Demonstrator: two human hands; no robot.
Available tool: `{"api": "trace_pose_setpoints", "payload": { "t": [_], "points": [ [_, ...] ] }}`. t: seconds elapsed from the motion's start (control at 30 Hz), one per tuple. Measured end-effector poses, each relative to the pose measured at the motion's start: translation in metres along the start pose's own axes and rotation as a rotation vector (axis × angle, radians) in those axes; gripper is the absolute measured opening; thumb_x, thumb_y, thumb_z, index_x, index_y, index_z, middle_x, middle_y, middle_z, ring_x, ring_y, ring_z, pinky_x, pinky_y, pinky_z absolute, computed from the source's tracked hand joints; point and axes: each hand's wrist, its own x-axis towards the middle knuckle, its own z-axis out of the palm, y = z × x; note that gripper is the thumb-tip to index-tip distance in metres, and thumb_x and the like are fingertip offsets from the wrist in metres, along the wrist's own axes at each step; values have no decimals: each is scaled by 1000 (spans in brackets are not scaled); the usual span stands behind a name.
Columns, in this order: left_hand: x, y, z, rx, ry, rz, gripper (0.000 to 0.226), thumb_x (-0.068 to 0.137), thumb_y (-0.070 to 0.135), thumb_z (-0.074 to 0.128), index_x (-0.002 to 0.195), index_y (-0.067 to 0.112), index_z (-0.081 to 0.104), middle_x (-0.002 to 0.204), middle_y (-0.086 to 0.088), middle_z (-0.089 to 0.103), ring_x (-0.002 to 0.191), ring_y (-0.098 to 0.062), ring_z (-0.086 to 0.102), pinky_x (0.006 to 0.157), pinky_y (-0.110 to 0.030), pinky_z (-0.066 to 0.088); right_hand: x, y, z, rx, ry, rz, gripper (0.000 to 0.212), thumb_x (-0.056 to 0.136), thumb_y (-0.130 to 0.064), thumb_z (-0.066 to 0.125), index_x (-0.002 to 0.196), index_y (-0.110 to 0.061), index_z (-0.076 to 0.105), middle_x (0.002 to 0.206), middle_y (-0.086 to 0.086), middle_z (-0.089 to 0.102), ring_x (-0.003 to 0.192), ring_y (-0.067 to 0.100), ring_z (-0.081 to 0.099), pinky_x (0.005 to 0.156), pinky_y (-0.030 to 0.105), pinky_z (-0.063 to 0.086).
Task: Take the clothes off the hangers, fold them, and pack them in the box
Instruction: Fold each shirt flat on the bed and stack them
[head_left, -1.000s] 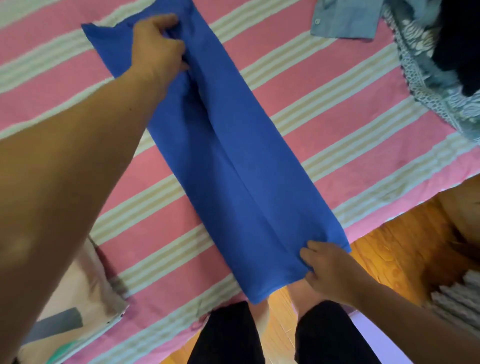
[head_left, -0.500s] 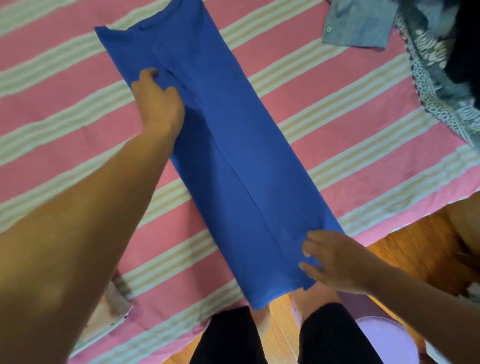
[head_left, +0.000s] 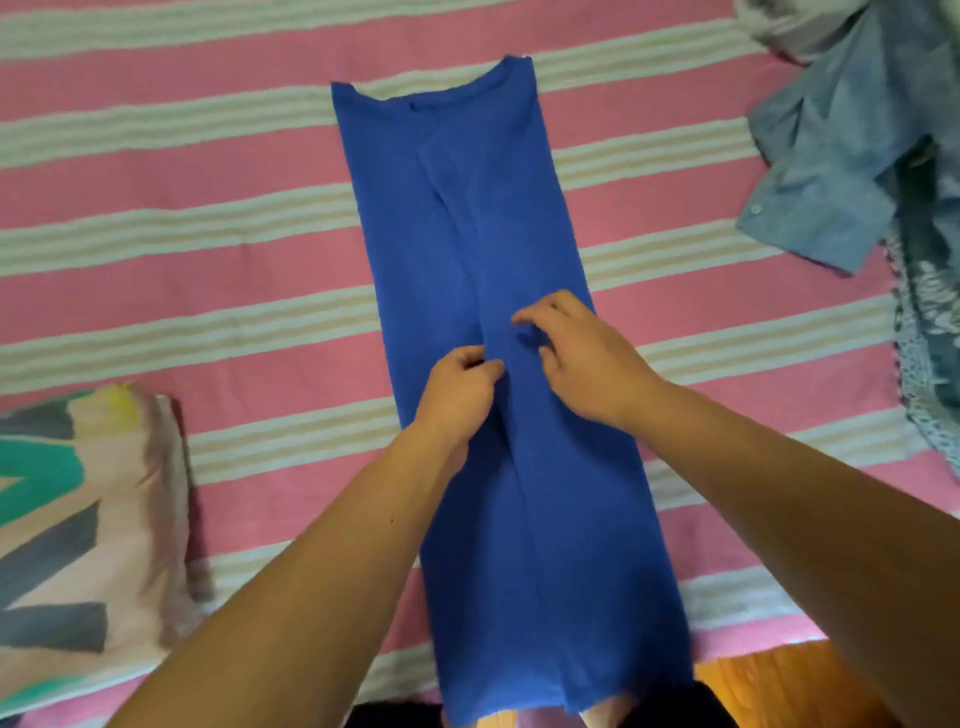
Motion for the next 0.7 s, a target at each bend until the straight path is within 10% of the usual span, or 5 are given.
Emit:
{"api": "trace_pose_setpoints", "payload": {
  "t": [0.17,0.47,0.6,0.7],
  "points": [
    [12,2,-2,141,224,-42,21,92,25,65,76,14,58,72,-3,63,68,-23,57,76,-47,59,94,-6,-17,-257,-5,-140,53,94,-1,49,144,-18,49,153,6,35,128,34,40,100,48,46],
    [24,-20,-4,49,188,-31,39,90,42,66,88,4,66,78,-12,68,67,-15,58,84,-51,58,270,-26,-73,-546,-191,-391,49,102,-20,48,149,-31,44,149,6,44,133,39,34,115,46,27],
    [29,-21,-6,58,230,-57,40,89,48,65,84,8,69,80,-13,72,66,-17,61,82,-51,59,286,-31,-75,-548,-309,-377,13,99,-35,57,106,-27,64,97,-4,52,108,32,50,89,39,40],
    [25,-19,-5,50,207,-88,37,93,43,66,84,7,69,79,-14,72,66,-18,61,83,-51,59,297,-31,-80,-462,-273,-251,31,103,-33,50,76,-16,50,84,2,51,88,30,50,74,35,35]
  ]
}}
